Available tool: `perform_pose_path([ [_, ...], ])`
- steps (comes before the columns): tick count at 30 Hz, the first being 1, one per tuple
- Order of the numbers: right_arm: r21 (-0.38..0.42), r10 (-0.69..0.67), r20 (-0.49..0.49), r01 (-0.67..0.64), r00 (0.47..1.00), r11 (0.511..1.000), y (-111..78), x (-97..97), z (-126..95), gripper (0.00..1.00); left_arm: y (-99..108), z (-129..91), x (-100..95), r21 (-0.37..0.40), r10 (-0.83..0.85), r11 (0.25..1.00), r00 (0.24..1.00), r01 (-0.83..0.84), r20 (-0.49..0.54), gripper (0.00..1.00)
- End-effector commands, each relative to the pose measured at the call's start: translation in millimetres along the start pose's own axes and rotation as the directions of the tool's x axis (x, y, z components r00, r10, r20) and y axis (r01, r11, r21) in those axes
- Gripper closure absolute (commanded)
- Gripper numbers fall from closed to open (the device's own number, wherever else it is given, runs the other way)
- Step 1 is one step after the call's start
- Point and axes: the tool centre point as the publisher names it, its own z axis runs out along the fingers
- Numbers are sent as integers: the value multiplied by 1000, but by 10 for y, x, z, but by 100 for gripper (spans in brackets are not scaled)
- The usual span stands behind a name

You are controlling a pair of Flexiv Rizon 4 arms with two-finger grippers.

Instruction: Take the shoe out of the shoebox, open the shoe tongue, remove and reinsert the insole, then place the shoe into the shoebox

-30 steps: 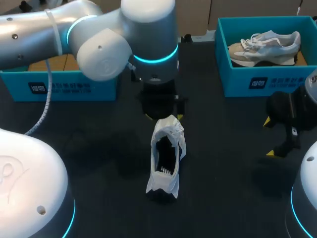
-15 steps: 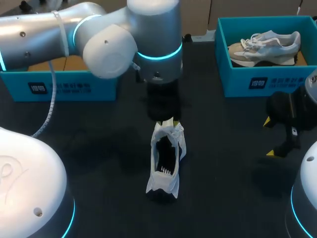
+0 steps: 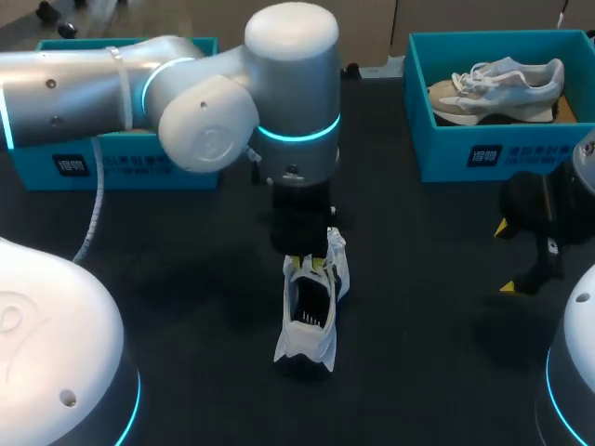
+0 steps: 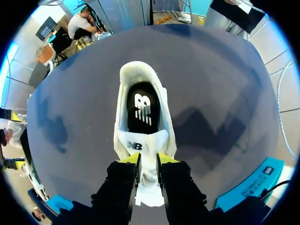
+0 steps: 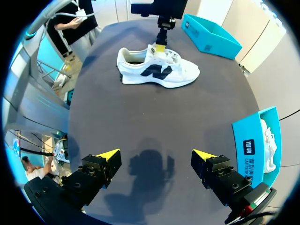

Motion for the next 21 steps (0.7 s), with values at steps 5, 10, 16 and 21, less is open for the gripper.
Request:
perform_pose_path([
  [5, 2, 1, 3, -1, 1000, 1000, -3, 17, -2, 0, 6, -239, 50, -53, -13, 999, 1000, 14, 28, 71],
  [10, 2, 1, 3, -1, 1000, 1000, -3, 17, -2, 0, -40, -66, 8, -9, -8, 1000, 1000, 8, 29, 71],
  [16, 2, 1, 3, -1, 1000, 1000, -3, 17, -2, 0, -115, 165, 46, 53, -23, 998, 999, 21, 23, 73],
  [21, 2, 1, 3, -1, 1000, 1000, -3, 17, -2, 0, -209, -57, 74, 5, -18, 1000, 999, 18, 32, 71],
])
